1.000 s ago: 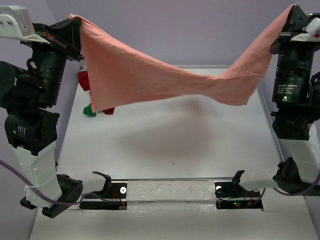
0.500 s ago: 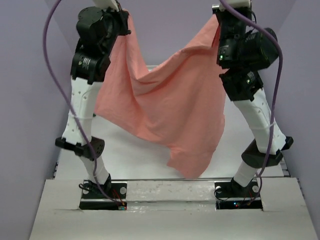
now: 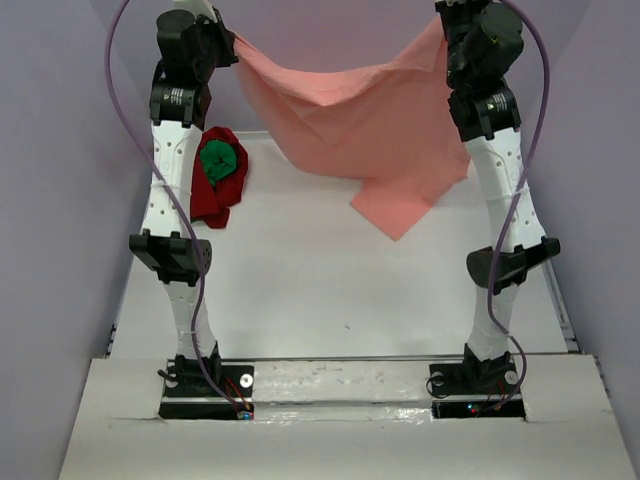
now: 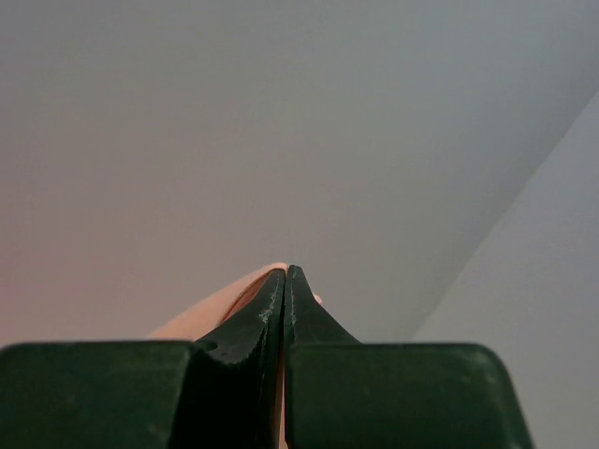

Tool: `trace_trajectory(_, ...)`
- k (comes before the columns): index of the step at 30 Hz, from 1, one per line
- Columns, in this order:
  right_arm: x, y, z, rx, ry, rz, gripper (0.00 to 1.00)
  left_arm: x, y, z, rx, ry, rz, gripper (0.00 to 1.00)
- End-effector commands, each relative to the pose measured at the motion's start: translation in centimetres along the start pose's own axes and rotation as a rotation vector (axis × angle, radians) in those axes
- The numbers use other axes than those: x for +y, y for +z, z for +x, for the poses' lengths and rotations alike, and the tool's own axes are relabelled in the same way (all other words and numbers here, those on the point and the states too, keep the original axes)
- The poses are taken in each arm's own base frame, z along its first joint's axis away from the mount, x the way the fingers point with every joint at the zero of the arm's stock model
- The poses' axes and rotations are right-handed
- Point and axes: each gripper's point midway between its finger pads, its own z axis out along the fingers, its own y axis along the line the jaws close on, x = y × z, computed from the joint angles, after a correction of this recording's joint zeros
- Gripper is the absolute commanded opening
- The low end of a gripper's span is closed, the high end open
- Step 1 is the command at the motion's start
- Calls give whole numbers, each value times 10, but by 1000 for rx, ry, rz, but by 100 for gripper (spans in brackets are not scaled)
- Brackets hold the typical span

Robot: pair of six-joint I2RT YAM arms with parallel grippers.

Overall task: Fold and stack the t-shirts
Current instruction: Flatten the tshirt out

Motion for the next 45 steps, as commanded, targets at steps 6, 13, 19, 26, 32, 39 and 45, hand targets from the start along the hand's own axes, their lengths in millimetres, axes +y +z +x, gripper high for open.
trace_trajectory(6,-91,-109,-141,-215,201,42,0,-53,-184,-164,-391,6,91,0)
trace_trajectory(13,-24,-123,-38,127,190,-103,0,-28,-144,-50,-76,-59,9,0)
trace_trajectory(19,53,-209,66,447,377,-304,0,-13,-136,114,228,-139,-37,0)
trace_trajectory(26,44,-258,72,501,287,-235,0,-9,-182,99,164,-104,-63,0)
trace_trajectory(32,3,-220,13,346,224,-131,0,-34,-195,11,6,-118,18,0)
trace_trajectory(39,-69,-197,-53,204,217,65,0,-63,-227,-47,-97,-96,113,0)
trace_trajectory(45,-141,-227,-108,76,237,234,0,-89,-293,-81,-186,-100,225,0)
